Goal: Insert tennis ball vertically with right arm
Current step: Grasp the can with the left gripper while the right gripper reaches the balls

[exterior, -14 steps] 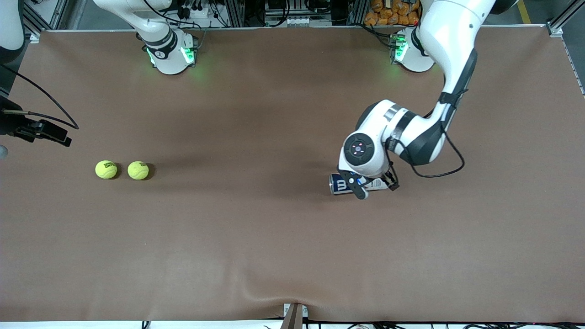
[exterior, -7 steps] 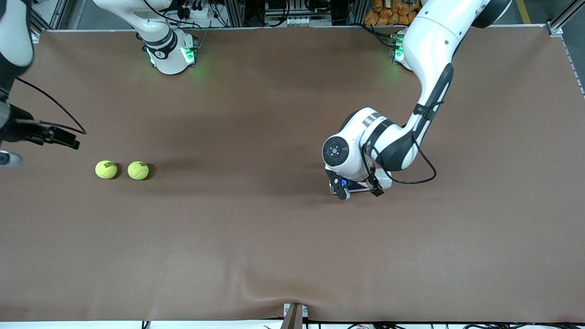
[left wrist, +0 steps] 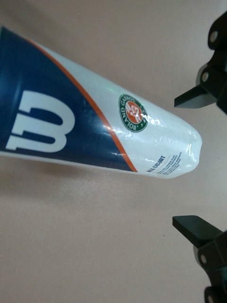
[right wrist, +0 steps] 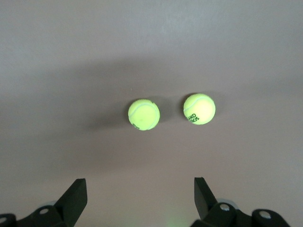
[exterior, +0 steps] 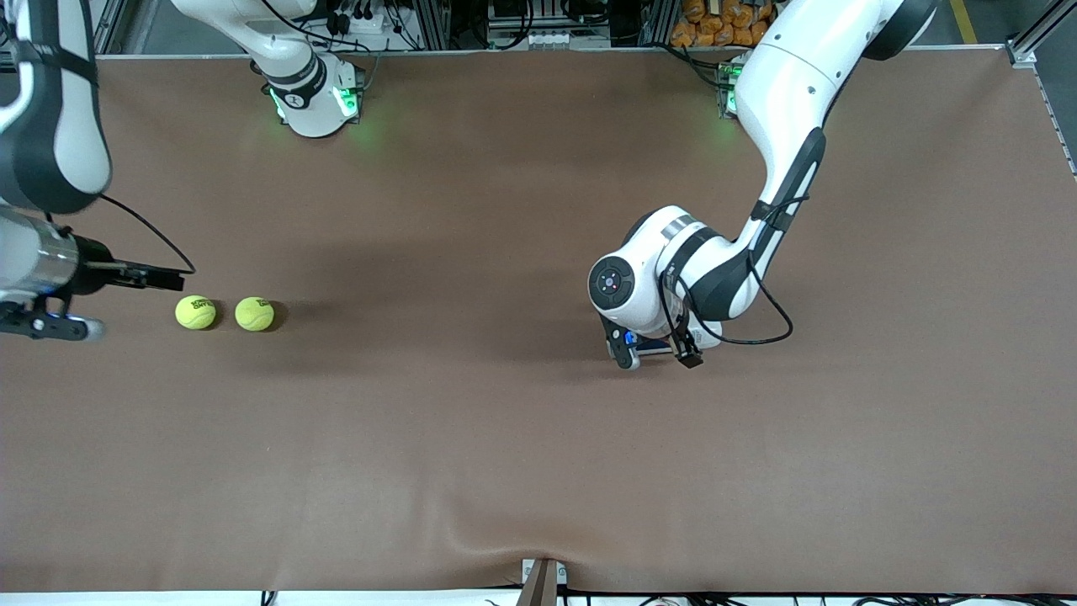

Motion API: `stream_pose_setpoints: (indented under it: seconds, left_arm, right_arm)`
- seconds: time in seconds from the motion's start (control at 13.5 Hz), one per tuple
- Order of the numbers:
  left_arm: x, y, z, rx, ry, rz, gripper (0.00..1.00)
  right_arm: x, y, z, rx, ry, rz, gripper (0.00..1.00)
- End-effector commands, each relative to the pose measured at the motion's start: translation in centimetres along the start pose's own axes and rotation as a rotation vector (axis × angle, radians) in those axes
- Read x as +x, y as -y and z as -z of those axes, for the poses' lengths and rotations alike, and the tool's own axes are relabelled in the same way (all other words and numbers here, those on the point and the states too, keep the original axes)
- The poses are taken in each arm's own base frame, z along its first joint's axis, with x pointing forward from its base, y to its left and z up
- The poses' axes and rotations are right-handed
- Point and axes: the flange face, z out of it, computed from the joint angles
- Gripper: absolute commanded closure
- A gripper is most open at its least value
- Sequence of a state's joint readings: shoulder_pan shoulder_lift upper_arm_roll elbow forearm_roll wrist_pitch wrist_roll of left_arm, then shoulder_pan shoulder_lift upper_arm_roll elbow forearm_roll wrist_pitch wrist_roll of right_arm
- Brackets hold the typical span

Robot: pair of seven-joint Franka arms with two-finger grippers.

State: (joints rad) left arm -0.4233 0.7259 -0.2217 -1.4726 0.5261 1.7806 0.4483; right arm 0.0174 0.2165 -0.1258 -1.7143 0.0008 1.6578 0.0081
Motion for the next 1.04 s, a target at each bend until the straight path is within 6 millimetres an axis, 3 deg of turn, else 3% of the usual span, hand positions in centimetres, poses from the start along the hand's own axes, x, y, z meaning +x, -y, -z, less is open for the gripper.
stream_pose_setpoints:
  seconds: [0.0, 0.74, 0.96]
  left_arm:
    - [0.7, -0.6, -0.2, 0.018, 0.014, -0.059, 0.00]
    - [0.7, -2.0, -2.2, -0.006, 0.065, -0.125, 0.00]
    - [0.4, -2.2, -2.8, 0.002, 0.107, -0.144, 0.00]
  right_arm:
    - [0.8, 0.2, -3.9, 0.010, 0.082, 0.045, 0.00]
    - [5.3, 0.9, -16.9, 0.045, 0.238, 0.118, 0.00]
    - [5.9, 0.8, -19.0, 0.041, 0.256, 0.114, 0.00]
